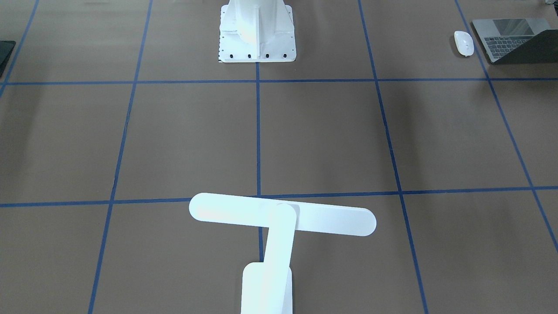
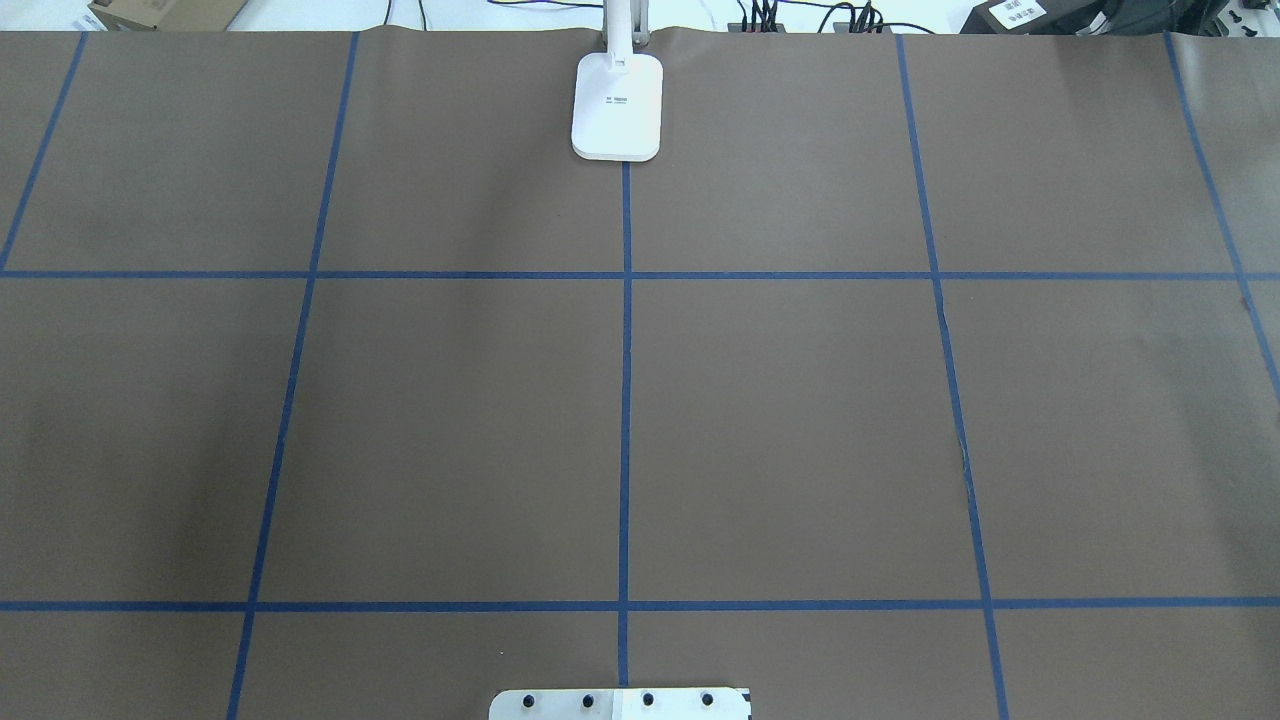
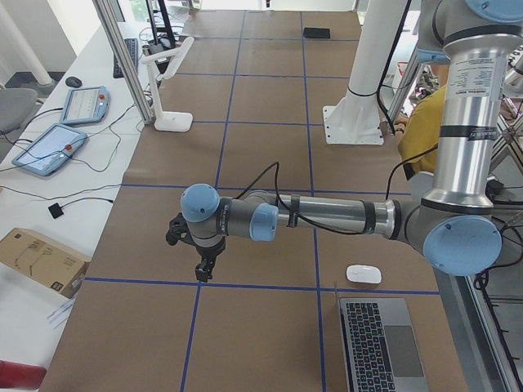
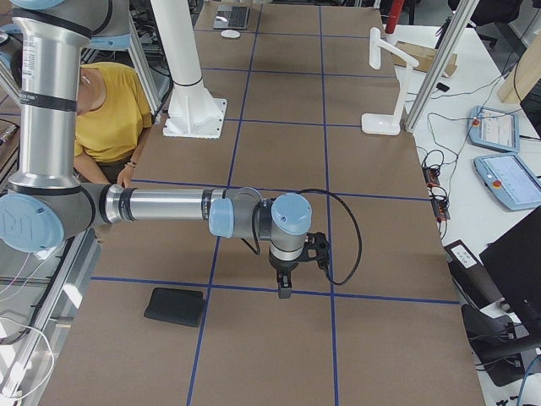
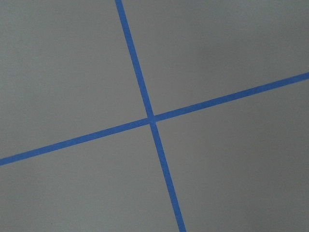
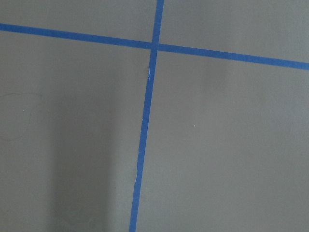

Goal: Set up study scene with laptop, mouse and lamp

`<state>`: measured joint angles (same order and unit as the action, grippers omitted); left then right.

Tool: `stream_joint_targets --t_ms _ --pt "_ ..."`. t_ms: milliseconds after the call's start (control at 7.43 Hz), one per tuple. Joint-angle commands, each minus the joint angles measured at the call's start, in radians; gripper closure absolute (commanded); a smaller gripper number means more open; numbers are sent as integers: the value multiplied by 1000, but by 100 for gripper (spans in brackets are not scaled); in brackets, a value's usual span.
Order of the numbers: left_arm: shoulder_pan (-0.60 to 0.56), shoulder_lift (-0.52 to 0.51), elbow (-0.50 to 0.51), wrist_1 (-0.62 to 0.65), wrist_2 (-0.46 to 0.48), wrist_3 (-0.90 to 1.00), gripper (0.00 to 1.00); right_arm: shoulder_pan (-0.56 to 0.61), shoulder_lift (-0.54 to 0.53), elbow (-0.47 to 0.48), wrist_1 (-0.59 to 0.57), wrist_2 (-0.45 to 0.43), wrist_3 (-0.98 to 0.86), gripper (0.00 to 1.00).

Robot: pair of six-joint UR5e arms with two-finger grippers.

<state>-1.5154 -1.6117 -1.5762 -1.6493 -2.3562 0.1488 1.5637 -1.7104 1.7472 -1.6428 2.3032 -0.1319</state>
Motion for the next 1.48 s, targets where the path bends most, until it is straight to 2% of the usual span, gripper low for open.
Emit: stream_joint_targets --t_ms 0,135,673,942,1076,1345 --pt "0 10 -8 -30 3 2 0 -1 0 -2 0 1 0 0" --pt "-2 15 -8 -64 -1 -2 0 -1 0 0 0 1 2 0" --pt "-12 12 -19 -50 1 0 0 -1 5 -2 0 -1 3 0" --pt "-99 13 -8 -15 3 -2 0 -1 5 -3 0 -2 2 0" --pt "-148 4 -10 55 3 0 0 -1 5 -3 0 -1 2 0" --pt "-201 -13 21 57 44 -11 0 -1 5 -3 0 -1 2 0"
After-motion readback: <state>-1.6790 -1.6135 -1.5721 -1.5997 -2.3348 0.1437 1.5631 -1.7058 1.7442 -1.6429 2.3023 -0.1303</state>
